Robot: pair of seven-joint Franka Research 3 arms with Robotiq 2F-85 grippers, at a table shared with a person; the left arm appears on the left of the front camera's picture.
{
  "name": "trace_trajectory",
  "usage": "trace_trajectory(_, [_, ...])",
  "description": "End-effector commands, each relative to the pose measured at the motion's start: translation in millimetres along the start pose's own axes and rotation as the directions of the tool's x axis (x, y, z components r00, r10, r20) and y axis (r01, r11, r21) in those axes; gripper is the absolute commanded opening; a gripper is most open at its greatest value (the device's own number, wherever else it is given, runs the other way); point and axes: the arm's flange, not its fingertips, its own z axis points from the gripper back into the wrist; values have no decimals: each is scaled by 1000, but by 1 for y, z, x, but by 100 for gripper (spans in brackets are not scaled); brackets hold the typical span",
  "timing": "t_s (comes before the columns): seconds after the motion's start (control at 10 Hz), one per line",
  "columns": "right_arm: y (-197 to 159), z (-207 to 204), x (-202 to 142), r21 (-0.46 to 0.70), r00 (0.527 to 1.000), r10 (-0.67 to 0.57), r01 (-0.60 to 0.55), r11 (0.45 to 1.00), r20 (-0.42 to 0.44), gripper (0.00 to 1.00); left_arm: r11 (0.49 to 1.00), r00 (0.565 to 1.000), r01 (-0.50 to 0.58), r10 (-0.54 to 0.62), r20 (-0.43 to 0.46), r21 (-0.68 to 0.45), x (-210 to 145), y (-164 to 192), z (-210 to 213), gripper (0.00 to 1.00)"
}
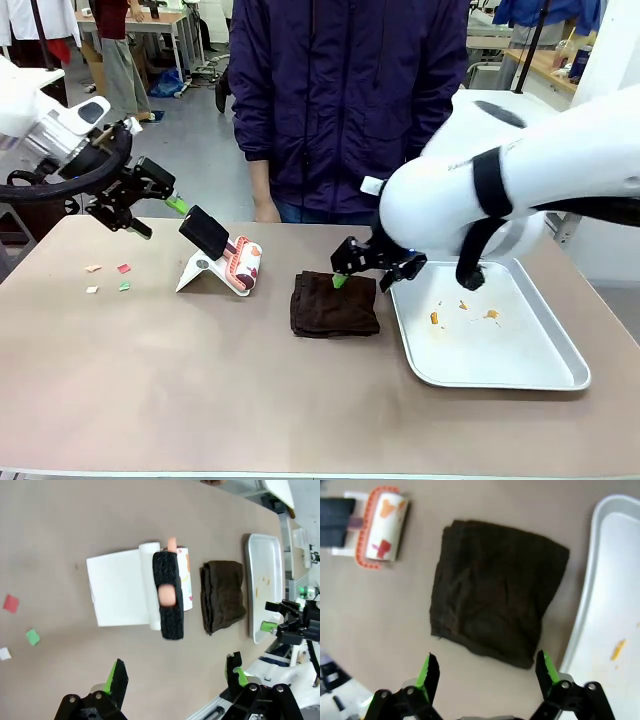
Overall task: Clean the surface of the table.
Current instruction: Hold the Lint Roller with your left hand and the towel with your right hand.
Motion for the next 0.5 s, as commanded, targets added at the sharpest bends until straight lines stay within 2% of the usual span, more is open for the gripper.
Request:
trace_trajectory(0.0, [23,-14,26,-88,999,-31,28,996,-25,100,998,999,-29,31,-24,58,25,-8,-8,100])
trace_trajectory(0.2, [35,-34,29,-148,997,-43,32,989,-71,100,996,997,-21,27,-72,83,43,-14,-27,100])
trace_trajectory(0.4, [35,-56,29,-248,989,-146,132,960,-38,100,992,995,-30,41,-86,124,53,-18,-42,100])
